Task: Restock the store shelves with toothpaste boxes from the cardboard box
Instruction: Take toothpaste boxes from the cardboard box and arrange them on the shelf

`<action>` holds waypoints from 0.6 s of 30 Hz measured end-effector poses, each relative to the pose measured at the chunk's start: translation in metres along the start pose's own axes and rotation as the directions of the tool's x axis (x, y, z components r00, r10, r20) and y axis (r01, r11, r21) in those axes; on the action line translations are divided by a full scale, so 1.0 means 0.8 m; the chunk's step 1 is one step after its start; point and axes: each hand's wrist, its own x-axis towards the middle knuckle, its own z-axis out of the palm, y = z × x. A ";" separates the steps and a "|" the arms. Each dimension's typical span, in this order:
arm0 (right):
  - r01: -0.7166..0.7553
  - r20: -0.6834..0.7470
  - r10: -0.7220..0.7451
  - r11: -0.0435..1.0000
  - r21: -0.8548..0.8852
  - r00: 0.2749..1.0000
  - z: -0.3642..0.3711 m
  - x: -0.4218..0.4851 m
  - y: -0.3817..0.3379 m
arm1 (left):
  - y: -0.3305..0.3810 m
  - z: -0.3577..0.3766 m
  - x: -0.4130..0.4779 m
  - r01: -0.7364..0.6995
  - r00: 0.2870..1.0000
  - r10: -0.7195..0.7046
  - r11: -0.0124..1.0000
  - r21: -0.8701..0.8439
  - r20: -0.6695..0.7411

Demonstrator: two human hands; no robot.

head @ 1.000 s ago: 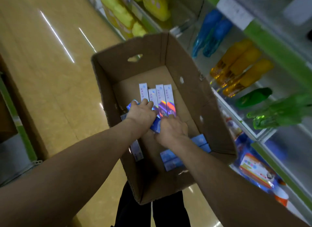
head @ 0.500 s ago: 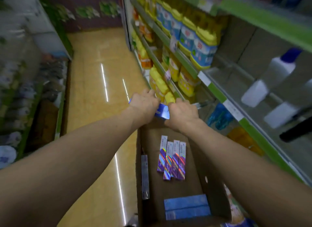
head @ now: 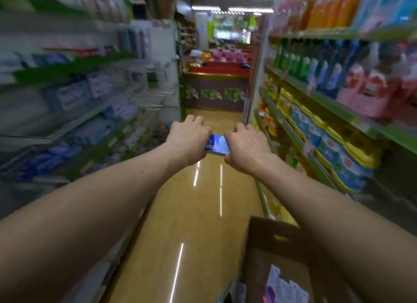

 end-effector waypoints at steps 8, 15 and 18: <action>0.298 -0.234 -0.283 0.954 0.032 0.930 -0.109 0.063 -0.180 | -0.211 -0.062 -0.087 0.236 0.968 -0.224 0.965 0.114 -0.109; 0.469 -0.382 -0.429 0.883 0.015 0.818 -0.178 0.088 -0.339 | -0.368 -0.093 -0.184 0.354 0.927 -0.315 0.914 0.199 -0.203; 0.527 -0.441 -0.465 0.850 0.020 0.767 -0.199 0.092 -0.398 | -0.422 -0.103 -0.226 0.399 0.906 -0.349 0.892 0.212 -0.238</action>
